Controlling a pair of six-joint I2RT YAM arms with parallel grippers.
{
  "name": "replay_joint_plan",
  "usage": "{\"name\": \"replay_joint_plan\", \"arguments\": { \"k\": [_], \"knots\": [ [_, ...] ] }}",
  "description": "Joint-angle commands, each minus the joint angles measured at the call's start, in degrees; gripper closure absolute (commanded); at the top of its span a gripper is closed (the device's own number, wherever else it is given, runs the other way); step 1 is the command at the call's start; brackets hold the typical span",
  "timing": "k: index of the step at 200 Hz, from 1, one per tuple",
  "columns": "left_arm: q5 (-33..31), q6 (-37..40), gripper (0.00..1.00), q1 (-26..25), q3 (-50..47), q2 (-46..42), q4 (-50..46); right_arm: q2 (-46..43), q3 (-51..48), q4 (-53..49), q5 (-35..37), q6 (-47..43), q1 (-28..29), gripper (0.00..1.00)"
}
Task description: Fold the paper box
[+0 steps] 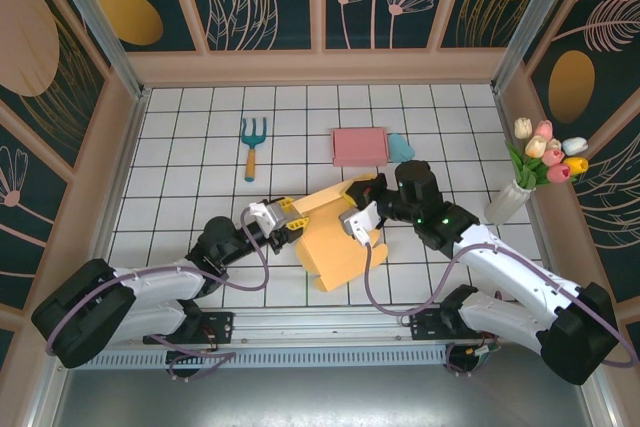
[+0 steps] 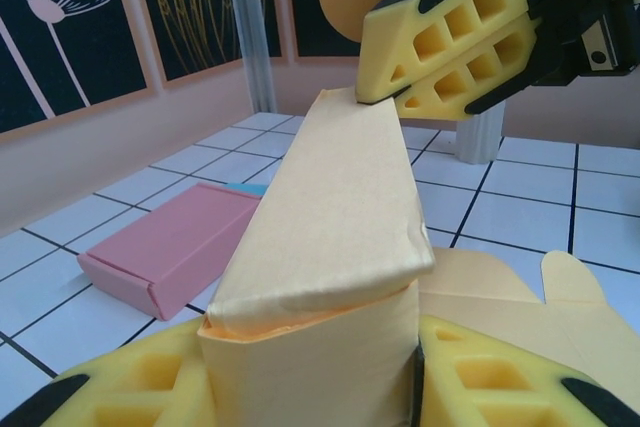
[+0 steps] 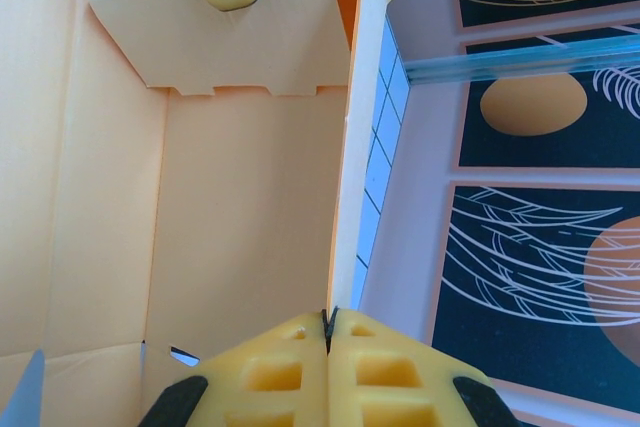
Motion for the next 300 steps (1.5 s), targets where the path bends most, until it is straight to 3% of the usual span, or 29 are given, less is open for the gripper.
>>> {"name": "replay_joint_plan", "arguments": {
  "k": [1,49,80,98,169,231,271,300],
  "knots": [
    [-7.29,-1.88,0.69,0.76,0.85,-0.93,-3.68,-0.65,-0.68,-0.07,0.26,1.61,0.50,1.00],
    [-7.95,-2.40,0.71,0.78,1.16,-0.30,-3.69,-0.73,-0.60,-0.15,0.94,1.95,0.48,1.00],
    [-7.22,-3.83,0.40,0.78,0.16,-1.61,-2.46,-0.46,-0.60,-0.12,1.85,2.28,0.51,1.00],
    [-8.62,-4.95,0.30,0.80,-0.55,-3.66,-3.03,-0.17,-0.51,-0.20,2.75,2.58,0.51,1.00],
    [-9.04,-6.63,0.33,0.67,-0.64,-2.98,-2.77,-0.13,-0.52,-0.09,3.57,3.37,1.72,1.00],
    [-11.95,-7.84,0.49,0.18,2.18,0.80,-1.30,1.27,-0.51,0.03,6.26,5.09,4.15,1.00],
    [-19.19,-9.37,0.55,-0.15,2.02,6.20,3.06,2.69,-3.91,6.73,14.25,8.65,8.74,1.00],
    [-19.45,-10.31,0.58,-0.10,2.01,10.94,6.07,2.65,-12.41,18.41,19.19,8.60,10.59,1.00]
  ]
}}
